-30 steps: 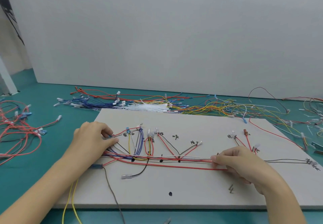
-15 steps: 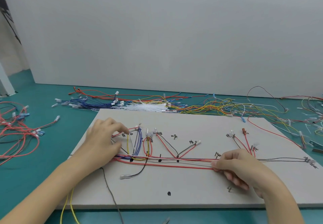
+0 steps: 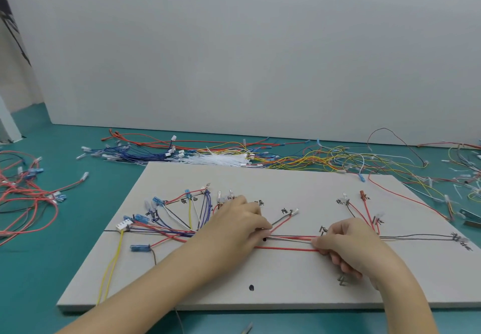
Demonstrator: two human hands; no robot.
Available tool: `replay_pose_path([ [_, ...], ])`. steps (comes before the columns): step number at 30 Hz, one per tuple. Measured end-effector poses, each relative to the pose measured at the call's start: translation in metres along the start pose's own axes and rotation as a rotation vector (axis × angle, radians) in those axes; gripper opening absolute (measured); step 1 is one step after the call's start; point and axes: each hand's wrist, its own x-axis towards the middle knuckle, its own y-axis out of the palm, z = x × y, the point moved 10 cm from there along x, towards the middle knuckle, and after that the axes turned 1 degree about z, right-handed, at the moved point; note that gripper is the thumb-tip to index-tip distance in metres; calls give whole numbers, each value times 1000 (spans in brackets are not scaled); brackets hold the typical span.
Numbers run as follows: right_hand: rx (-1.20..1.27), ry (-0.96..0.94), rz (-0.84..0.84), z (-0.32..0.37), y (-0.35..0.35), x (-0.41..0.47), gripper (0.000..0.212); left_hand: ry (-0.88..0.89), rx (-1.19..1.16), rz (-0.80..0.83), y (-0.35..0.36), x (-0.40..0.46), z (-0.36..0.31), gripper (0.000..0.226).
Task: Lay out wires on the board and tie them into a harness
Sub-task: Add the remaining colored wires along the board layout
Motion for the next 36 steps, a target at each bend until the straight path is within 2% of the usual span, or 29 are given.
replay_pose_path([
  [5, 36, -8, -21, -3, -5, -1, 30, -86, -125, 0, 8, 8, 9, 17],
  [12, 195, -20, -53, -13, -21, -2, 24, -171, -221, -1, 11, 10, 21, 10],
  [19, 241, -29, -209, -18, -32, 0, 14, -51, -63, 54, 23, 10, -1, 34],
  [25, 121, -57, -278, -14, -37, 3, 17, -12, 12, 111, 29, 13, -11, 52],
  [29, 35, -91, -315, -7, -40, 6, 16, -20, 36, 114, 29, 13, -11, 53],
  [36, 70, -190, -425, 7, -42, 5, 15, -26, 9, 82, 30, 11, -8, 54],
])
